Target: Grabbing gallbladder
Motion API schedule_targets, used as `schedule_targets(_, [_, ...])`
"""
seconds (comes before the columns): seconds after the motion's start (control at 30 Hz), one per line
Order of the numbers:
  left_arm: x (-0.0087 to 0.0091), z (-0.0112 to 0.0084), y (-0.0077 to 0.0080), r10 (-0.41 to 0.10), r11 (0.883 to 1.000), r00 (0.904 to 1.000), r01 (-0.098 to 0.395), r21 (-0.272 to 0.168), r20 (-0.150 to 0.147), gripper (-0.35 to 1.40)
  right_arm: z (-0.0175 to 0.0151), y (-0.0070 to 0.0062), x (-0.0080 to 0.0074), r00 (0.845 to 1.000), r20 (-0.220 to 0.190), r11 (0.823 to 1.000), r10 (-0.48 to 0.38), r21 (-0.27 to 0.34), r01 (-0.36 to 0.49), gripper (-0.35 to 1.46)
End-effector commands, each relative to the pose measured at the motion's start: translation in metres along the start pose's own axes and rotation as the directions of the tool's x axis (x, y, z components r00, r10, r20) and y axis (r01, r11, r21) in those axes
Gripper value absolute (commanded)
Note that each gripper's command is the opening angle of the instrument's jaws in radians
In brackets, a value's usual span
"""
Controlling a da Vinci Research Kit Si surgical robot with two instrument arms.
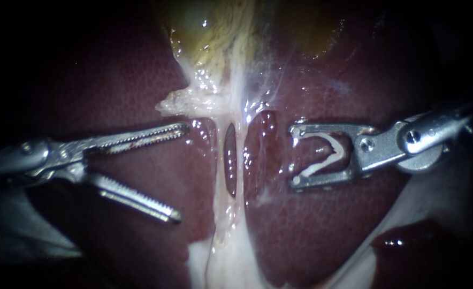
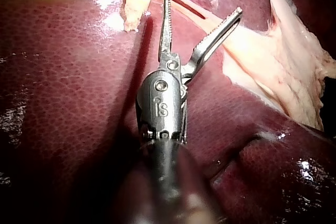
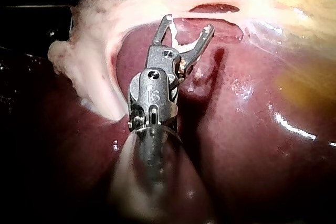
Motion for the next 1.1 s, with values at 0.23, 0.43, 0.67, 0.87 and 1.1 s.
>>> schedule_targets(0.23, [0.0011,-0.0015,-0.0041,-0.049,0.994,0.9988,0.050,0.099,-0.007,0.98,-0.0001,0.0000,0.0000,1.000,0.000,1.000,0.000,0.000,0.000,0.50])
schedule_targets(0.43, [0.0011,-0.0019,-0.0081,-0.068,0.985,0.9977,0.068,0.155,-0.004,0.94,-0.0001,0.0000,0.0000,1.000,0.000,1.000,0.000,0.000,0.000,0.50])
schedule_targets(0.67, [-0.0005,-0.0008,-0.0093,-0.117,0.977,0.9928,0.110,0.181,0.026,0.86,-0.0001,0.0000,0.0000,1.000,0.000,1.000,0.000,0.000,0.000,0.50])
schedule_targets(0.87, [-0.0019,-0.0001,-0.0088,-0.169,0.972,0.9843,0.157,0.175,0.052,0.71,-0.0001,0.0000,0.0000,1.000,0.000,1.000,0.000,0.000,0.000,0.50])
schedule_targets(1.1, [-0.0021,-0.0001,-0.0079,-0.220,0.963,0.9737,0.207,0.171,0.060,0.41,-0.0001,0.0000,0.0000,1.000,0.000,1.000,0.000,0.000,0.000,0.50])
